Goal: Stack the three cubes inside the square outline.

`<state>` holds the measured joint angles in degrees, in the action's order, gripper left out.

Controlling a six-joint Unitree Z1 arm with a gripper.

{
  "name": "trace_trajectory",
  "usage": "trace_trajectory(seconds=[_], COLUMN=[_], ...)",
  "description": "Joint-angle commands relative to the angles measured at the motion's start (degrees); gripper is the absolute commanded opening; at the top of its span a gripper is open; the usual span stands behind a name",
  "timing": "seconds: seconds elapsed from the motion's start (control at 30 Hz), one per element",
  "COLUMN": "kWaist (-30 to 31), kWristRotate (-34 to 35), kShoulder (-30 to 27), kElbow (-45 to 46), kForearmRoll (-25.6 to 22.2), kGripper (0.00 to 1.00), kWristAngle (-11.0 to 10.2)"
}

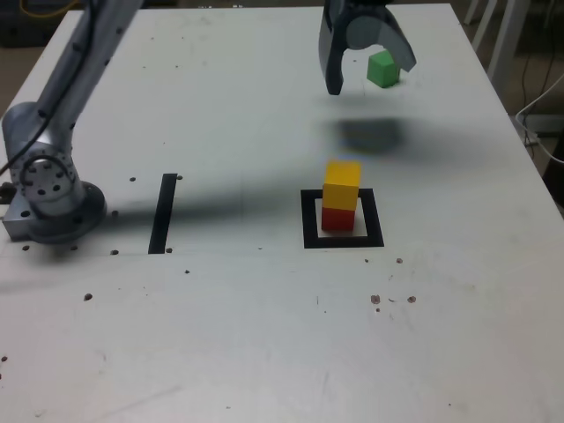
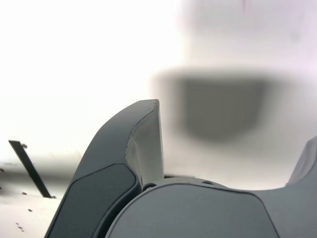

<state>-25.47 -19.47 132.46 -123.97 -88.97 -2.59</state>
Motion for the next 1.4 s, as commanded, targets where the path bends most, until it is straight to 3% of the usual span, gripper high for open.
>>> trace_trajectory(seconds=[0.0, 0.4, 1.37], kWaist=[-1.40, -5.56, -9.15], kWristRotate=[0.26, 1.39, 1.67], kShoulder=[2.30, 10.14, 19.29], kElbow=[-7.44, -20.92, -28.83], kForearmRoll=[-2.11, -4.22, -4.37], kGripper=[1.00, 1.00, 0.98], kWristAngle=[0.03, 0.24, 3.04])
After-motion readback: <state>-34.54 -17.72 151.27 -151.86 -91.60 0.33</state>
